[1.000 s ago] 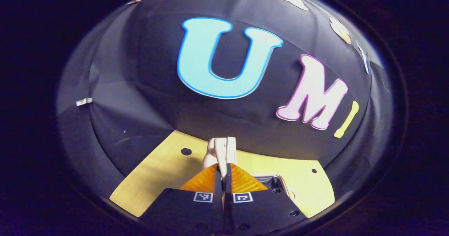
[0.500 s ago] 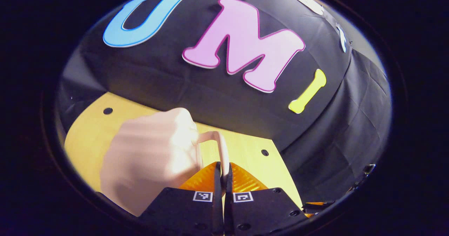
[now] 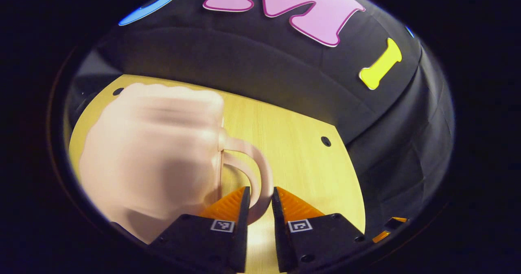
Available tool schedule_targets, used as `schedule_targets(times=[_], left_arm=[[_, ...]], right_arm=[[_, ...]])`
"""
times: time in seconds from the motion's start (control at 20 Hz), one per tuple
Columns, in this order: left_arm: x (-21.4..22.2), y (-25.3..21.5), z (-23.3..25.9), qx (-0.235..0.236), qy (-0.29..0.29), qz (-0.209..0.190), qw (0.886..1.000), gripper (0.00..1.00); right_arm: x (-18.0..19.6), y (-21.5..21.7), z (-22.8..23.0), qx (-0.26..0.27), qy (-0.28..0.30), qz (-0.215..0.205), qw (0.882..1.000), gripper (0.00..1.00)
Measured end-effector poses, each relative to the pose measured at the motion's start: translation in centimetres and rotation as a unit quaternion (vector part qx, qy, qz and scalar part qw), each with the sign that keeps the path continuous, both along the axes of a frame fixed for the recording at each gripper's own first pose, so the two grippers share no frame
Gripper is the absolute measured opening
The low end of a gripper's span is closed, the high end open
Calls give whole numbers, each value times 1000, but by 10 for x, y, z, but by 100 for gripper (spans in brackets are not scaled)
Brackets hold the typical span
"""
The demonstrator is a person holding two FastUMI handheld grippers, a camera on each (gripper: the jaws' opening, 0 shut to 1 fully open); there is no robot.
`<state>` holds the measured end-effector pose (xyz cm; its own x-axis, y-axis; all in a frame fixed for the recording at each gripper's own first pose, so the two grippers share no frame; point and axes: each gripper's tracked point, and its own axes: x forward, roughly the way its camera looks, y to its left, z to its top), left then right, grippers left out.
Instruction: First open the suitcase, pack the skin care products into it, and then close the suitcase.
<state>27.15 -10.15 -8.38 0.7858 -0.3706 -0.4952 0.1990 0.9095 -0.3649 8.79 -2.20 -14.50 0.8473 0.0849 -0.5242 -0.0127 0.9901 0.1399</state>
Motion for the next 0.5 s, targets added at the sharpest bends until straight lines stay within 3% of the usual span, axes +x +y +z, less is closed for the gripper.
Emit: schedule_targets(times=[0.05,0.1,0.15,0.5], left_arm=[[-5,3,12,7,-19,1,1000,62],[-10,11,24,27,-41,10,999,68],[-20,21,41,49,-72,15,996,96],[-131,103,165,125,-248,88,956,96]], right_arm=[[0,3,6,1,-7,-2,1000,98],[0,8,13,2,-15,-4,1000,98],[-2,11,20,2,-24,-6,1000,98],[-29,52,93,3,-101,-22,995,98]])
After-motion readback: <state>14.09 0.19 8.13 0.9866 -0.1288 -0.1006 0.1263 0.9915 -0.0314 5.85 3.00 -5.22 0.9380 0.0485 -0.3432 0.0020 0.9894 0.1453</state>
